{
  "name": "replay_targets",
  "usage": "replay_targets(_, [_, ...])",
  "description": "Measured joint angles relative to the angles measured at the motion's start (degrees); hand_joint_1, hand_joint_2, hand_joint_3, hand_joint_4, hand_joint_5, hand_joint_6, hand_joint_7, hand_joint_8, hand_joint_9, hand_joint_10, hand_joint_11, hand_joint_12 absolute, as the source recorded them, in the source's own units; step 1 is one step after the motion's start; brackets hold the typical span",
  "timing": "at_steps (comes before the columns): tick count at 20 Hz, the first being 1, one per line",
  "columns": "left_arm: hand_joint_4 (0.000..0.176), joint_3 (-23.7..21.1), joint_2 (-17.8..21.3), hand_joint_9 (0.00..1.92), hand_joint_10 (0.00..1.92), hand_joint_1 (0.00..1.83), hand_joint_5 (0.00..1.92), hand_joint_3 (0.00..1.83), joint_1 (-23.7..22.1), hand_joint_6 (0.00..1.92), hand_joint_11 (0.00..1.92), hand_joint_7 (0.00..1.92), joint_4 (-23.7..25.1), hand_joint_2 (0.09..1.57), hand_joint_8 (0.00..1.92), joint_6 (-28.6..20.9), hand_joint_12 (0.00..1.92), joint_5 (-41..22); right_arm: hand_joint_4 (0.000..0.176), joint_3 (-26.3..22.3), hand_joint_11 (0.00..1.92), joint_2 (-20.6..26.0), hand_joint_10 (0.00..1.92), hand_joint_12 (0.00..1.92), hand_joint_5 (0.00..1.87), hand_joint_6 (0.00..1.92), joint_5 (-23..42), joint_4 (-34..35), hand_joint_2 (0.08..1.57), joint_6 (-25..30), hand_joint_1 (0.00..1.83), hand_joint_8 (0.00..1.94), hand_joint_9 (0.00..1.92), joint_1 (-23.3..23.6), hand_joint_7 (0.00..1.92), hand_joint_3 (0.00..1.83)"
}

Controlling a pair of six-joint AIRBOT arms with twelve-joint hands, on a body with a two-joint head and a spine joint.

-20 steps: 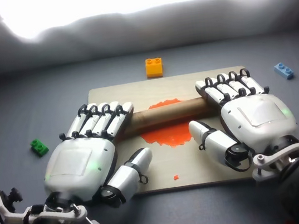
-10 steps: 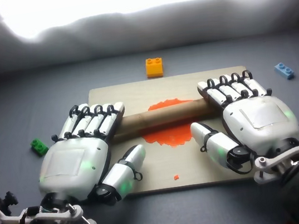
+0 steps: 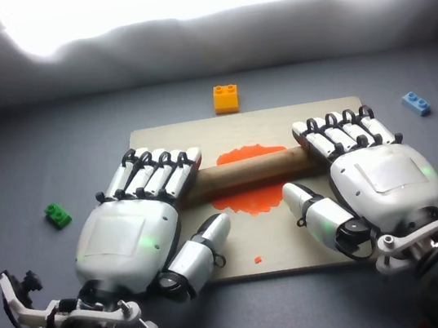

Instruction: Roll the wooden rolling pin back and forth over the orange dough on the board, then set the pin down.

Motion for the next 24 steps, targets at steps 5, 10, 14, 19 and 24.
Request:
replay_targets(5, [0.0, 0.04, -0.39, 0.19, 0.01, 0.0, 0.19, 0.0, -0.35, 0.0, 0.0, 0.25, 0.76, 1.47, 0.0, 0.46, 0.34, 0.39, 0.0, -0.13, 0.0, 0.11, 0.01, 0.47, 0.23, 0.01, 0.26, -0.35, 1.38, -0.31, 0.0, 0.0, 0.21, -0.33, 0.28, 0.0])
replay_targets(10, [0.0, -1.14, -0.26, 0.19, 0.0, 0.0, 0.18, 0.0, -0.39, 0.0, 0.0, 0.25, 0.96, 1.47, 0.0, 0.11, 0.29, 0.24, 0.0, -0.28, 0.0, 0.13, 0.0, 0.41, 0.22, 0.0, 0.46, -0.15, 1.37, -0.44, 0.0, 0.0, 0.19, -0.33, 0.26, 0.0])
replay_targets(14, [0.0, -2.38, -0.26, 0.19, 0.0, 0.0, 0.17, 0.0, 0.04, 0.0, 0.0, 0.25, 1.09, 1.47, 0.0, 0.28, 0.29, -0.72, 0.0, -0.55, 0.0, 0.24, 0.01, 0.38, 0.22, 0.0, 0.7, -0.22, 1.37, -0.68, 0.0, 0.0, 0.2, -0.61, 0.27, 0.0])
replay_targets(19, [0.0, -3.54, -0.11, 0.2, 0.0, 0.0, 0.18, 0.0, 0.81, 0.0, 0.0, 0.26, 1.38, 1.47, 0.0, 1.64, 0.29, -1.73, 0.0, -0.63, 0.0, 0.35, 0.01, 0.44, 0.23, 0.01, 1.05, -0.11, 1.37, -1.03, 0.0, 0.01, 0.21, -0.7, 0.28, 0.0])
replay_targets(24, [0.0, -3.04, -0.09, 0.18, 0.0, 0.0, 0.17, 0.0, 0.74, 0.0, 0.0, 0.24, 1.46, 1.47, 0.0, 3.3, 0.26, -1.18, 0.0, -0.7, 0.0, 0.42, 0.01, 0.45, 0.24, 0.01, 1.11, -0.37, 1.37, -1.16, 0.0, 0.01, 0.21, -0.94, 0.3, 0.0])
